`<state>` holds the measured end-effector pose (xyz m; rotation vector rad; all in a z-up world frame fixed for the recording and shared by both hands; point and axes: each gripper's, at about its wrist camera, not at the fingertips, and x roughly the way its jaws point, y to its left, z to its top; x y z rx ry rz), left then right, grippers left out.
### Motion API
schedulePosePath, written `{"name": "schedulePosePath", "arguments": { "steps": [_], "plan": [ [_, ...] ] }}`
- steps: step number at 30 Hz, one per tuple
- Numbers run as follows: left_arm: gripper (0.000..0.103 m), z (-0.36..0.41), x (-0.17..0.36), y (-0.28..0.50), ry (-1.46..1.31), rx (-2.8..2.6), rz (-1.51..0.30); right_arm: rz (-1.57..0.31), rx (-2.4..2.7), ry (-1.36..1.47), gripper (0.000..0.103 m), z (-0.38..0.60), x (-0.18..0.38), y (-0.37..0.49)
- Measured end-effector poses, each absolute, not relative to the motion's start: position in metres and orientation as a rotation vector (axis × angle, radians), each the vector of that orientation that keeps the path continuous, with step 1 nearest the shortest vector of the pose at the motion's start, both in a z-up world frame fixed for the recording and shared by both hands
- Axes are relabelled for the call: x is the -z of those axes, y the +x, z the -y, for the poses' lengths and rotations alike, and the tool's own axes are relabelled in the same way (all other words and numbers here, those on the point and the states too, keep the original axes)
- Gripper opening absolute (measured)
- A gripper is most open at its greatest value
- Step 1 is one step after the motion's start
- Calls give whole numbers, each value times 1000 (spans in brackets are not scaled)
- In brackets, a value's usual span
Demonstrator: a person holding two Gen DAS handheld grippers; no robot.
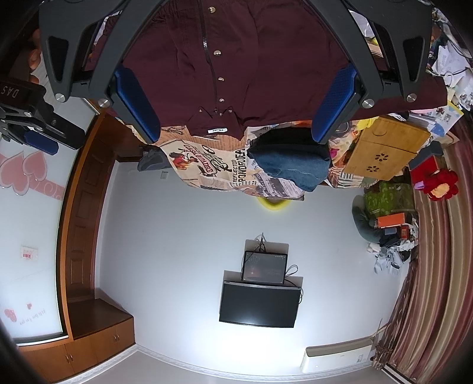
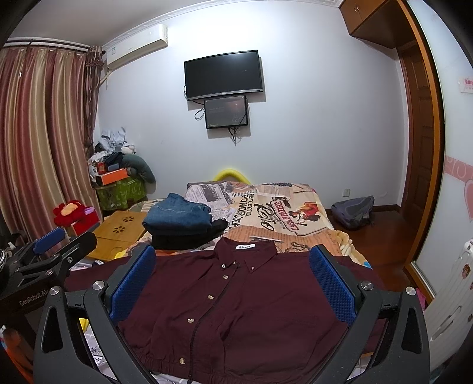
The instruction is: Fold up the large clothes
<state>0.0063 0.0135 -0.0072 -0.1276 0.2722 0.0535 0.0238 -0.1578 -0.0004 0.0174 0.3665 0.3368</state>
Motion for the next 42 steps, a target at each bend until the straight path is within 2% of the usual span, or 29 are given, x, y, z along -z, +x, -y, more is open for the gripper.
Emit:
{"name": "schedulePosePath", "arguments": {
  "steps": [42],
  "plan": [
    [103, -29, 14, 18, -155, -54, -299, -402, -321, 13, 103, 158, 11, 39]
  ]
}}
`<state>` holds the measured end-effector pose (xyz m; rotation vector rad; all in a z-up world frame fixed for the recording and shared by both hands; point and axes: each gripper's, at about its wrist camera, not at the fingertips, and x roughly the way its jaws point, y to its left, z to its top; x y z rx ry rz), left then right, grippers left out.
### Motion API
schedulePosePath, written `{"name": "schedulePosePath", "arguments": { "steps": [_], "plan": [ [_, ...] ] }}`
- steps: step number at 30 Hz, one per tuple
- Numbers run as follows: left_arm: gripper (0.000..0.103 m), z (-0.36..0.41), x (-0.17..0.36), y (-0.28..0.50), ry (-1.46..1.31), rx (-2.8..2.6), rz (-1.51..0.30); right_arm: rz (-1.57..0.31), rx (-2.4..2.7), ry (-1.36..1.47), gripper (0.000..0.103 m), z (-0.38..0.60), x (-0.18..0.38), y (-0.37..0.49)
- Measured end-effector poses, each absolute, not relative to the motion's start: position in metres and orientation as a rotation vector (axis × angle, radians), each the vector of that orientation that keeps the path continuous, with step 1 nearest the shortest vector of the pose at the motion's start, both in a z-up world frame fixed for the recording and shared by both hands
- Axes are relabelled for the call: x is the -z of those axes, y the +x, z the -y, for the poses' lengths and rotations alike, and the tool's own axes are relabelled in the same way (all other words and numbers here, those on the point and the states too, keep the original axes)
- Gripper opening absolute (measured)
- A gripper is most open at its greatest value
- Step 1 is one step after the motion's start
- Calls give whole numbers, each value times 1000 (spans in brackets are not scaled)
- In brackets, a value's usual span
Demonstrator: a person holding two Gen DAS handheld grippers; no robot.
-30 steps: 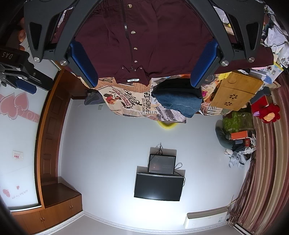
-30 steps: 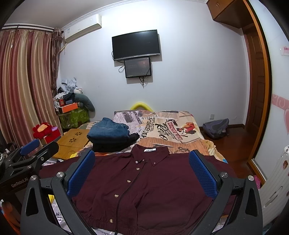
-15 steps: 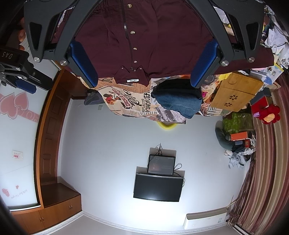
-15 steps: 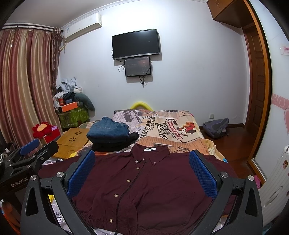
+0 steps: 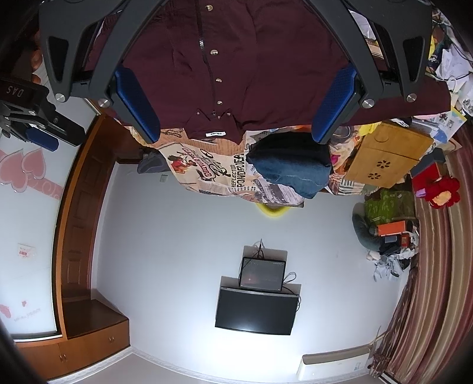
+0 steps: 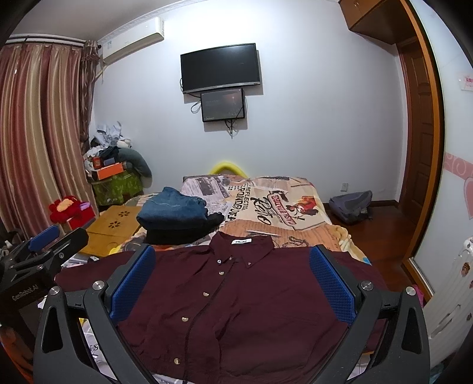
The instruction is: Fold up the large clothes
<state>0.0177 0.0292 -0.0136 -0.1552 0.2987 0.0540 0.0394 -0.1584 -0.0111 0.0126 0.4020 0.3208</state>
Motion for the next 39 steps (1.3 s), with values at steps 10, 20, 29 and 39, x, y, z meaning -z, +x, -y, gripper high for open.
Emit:
{"name": "schedulePosePath", "arguments": {
  "steps": [10, 20, 29, 39],
  "plan": [
    [103, -66, 22, 50, -134, -186, -335, -431, -312, -39, 103, 145, 26, 74],
    [103, -189, 70, 74, -258, -451, -479, -564, -309, -43, 103, 138, 55, 125],
    [103, -325, 149, 71, -436, -690, -661, -670, -306, -9, 103, 133, 72, 157],
    [80, -418, 278, 49, -949, -632, -838, -750, -299, -46, 103, 118, 90, 181]
  ]
}}
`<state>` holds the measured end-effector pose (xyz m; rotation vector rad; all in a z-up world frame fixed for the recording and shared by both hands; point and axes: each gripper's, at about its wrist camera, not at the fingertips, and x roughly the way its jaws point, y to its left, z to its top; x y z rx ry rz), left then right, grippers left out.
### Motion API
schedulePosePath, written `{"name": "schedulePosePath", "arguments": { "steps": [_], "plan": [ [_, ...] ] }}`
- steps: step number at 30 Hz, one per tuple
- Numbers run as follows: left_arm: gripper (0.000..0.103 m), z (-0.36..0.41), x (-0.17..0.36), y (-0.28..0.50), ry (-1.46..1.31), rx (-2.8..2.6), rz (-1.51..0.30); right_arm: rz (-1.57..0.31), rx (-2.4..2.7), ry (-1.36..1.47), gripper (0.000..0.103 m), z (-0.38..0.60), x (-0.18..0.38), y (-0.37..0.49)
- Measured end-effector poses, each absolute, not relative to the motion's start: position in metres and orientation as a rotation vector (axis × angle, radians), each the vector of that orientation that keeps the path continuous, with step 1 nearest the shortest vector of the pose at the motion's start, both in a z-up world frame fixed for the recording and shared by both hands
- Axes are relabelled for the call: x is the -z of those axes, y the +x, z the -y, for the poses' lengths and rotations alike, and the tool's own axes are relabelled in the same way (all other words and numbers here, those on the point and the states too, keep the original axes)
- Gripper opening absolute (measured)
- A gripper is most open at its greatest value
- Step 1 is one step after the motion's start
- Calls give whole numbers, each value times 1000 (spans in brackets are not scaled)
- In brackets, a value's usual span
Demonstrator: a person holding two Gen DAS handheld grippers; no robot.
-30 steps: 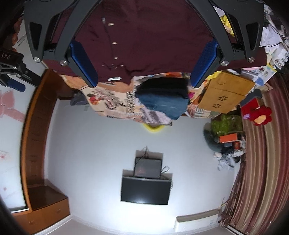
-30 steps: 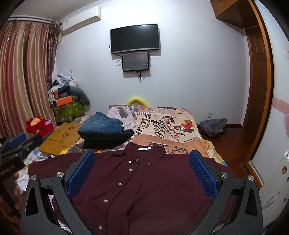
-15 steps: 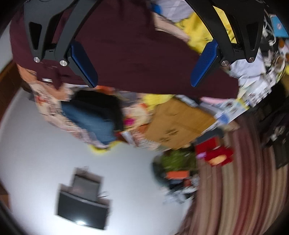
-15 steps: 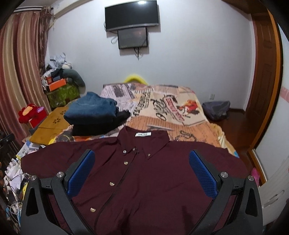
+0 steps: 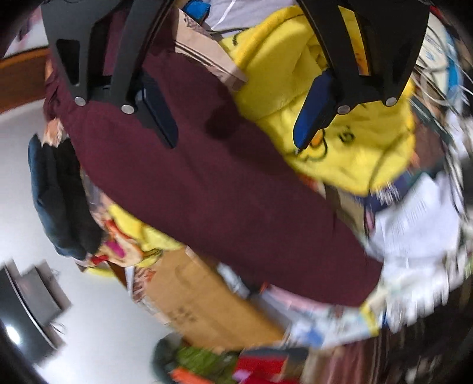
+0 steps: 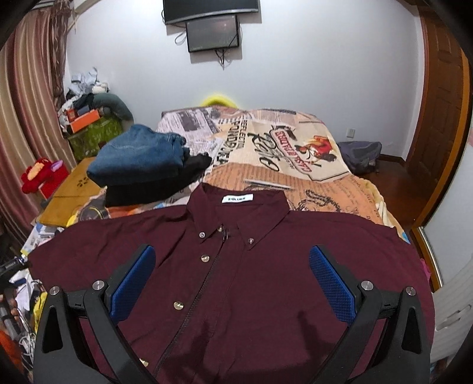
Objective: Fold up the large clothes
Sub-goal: 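Grasp the maroon shirt's side edge with the left gripper, then fold the gripped side over toward the button placket, open left gripper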
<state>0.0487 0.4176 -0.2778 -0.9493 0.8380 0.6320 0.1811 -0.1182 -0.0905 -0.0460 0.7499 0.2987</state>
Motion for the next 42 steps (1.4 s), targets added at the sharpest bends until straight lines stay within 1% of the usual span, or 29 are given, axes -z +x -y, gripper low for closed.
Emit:
{"name": "schedulePosePath", "arguments": {
  "steps": [3, 5, 7, 9, 11, 12, 13, 14, 15, 16, 18, 21, 27, 33, 37, 42],
  "plan": [
    [80, -431, 315, 48, -1134, -593, -841, -776, -297, -49, 103, 117, 95, 185],
    [79, -435, 330, 45, -1227, -574, -823, -789, -296, -50, 103, 116, 98, 187],
    [73, -437, 337, 46, -1283, -556, -795, -795, -294, -52, 103, 115, 99, 190],
    [61, -438, 338, 52, -1288, -544, -782, -797, -293, -56, 103, 114, 99, 190],
    [54, -439, 336, 61, -1254, -543, -788, -799, -293, -61, 103, 115, 99, 189],
    [48, -438, 333, 67, -1226, -544, -797, -799, -295, -62, 103, 114, 99, 189],
    [44, -439, 332, 71, -1200, -546, -807, -801, -298, -63, 103, 114, 99, 189],
    [34, -438, 328, 77, -1155, -564, -825, -802, -302, -63, 103, 115, 98, 188],
    [28, -436, 322, 86, -1070, -602, -860, -804, -305, -63, 103, 114, 98, 188],
    [25, -436, 319, 93, -1001, -625, -888, -807, -308, -62, 103, 115, 98, 188],
    [14, -427, 304, 107, -878, -665, -922, -810, -309, -63, 103, 114, 97, 187],
    [10, -415, 274, 114, -726, -705, -914, -799, -306, -73, 103, 115, 93, 181],
    [9, -379, 194, 136, -467, -711, -831, -765, -298, -99, 103, 123, 85, 171],
    [8, -321, 122, 157, -376, -542, -704, -742, -285, -113, 103, 131, 79, 164],
    [8, -268, 91, 175, -326, -395, -656, -728, -281, -124, 103, 132, 77, 161],
    [8, -188, 79, 202, -259, -195, -663, -716, -284, -149, 103, 133, 78, 156]
  ]
}}
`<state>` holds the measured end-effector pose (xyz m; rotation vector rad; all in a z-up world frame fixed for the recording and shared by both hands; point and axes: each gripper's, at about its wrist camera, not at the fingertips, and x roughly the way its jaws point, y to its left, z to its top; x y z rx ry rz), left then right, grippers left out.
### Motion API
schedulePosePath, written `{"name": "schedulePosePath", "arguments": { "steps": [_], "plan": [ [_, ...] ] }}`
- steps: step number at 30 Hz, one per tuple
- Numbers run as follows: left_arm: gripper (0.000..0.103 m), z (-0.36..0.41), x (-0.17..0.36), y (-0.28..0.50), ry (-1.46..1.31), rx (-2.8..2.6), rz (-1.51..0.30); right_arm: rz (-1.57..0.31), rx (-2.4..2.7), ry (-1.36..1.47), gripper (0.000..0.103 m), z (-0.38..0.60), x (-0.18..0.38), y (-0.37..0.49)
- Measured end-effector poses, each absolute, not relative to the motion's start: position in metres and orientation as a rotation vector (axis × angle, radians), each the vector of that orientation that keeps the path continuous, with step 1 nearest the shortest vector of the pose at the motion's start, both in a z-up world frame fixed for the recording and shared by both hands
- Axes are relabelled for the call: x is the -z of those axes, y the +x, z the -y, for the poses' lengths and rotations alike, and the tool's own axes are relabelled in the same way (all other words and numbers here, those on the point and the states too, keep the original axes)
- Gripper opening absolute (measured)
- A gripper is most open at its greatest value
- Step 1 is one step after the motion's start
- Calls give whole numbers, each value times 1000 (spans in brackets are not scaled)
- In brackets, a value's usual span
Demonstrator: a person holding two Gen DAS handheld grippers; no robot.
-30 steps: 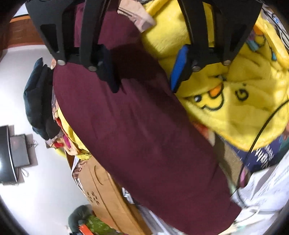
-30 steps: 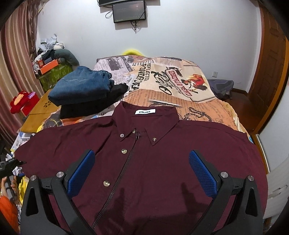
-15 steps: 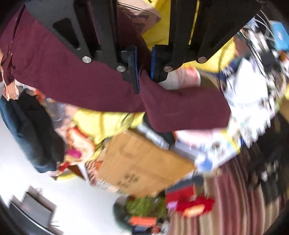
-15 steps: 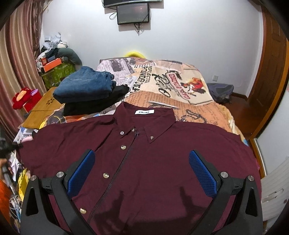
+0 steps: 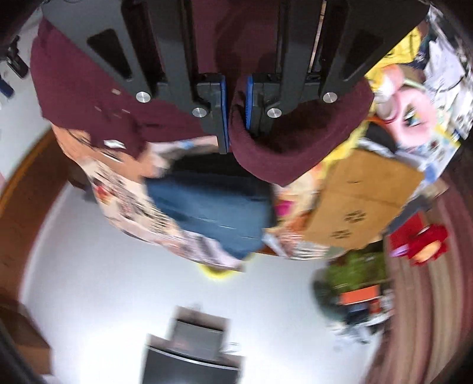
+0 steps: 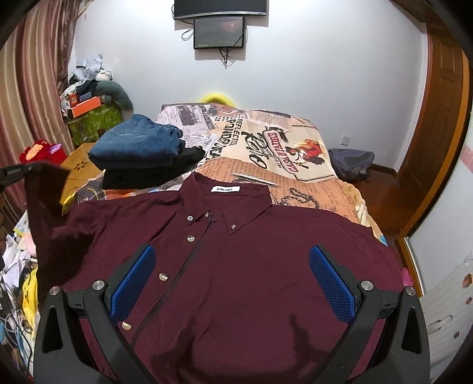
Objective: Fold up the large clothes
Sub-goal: 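Fold the gripped side over toward the button placket, open left gripper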
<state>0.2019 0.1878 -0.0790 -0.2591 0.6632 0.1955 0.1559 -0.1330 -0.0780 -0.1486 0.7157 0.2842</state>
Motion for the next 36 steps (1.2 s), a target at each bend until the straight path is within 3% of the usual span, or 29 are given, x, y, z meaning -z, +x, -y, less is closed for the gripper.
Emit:
{"name": "schedulePosePath", "arguments": {
  "steps": [13, 15, 17, 18, 23, 29, 36],
  "plan": [
    [11, -62, 177, 229, -108, 103, -1001, -762, -279, -179, 103, 142, 96, 158],
    [21, -56, 187, 228, -90, 117, -1041, -766, -277, -178, 103, 144, 97, 157],
    [48, -58, 191, 223, -116, 140, -1080, -769, -275, -180, 103, 144, 98, 157],
    [56, -60, 191, 220, -134, 139, -1084, -769, -275, -182, 103, 144, 98, 156],
    [57, -87, 170, 206, -220, 106, -1032, -766, -278, -176, 103, 143, 98, 155],
    [74, -155, 142, 189, -327, -36, -911, -767, -279, -154, 103, 139, 99, 159],
    [74, -248, 172, 174, -555, -241, -933, -780, -282, -159, 103, 134, 104, 164]
  ]
}}
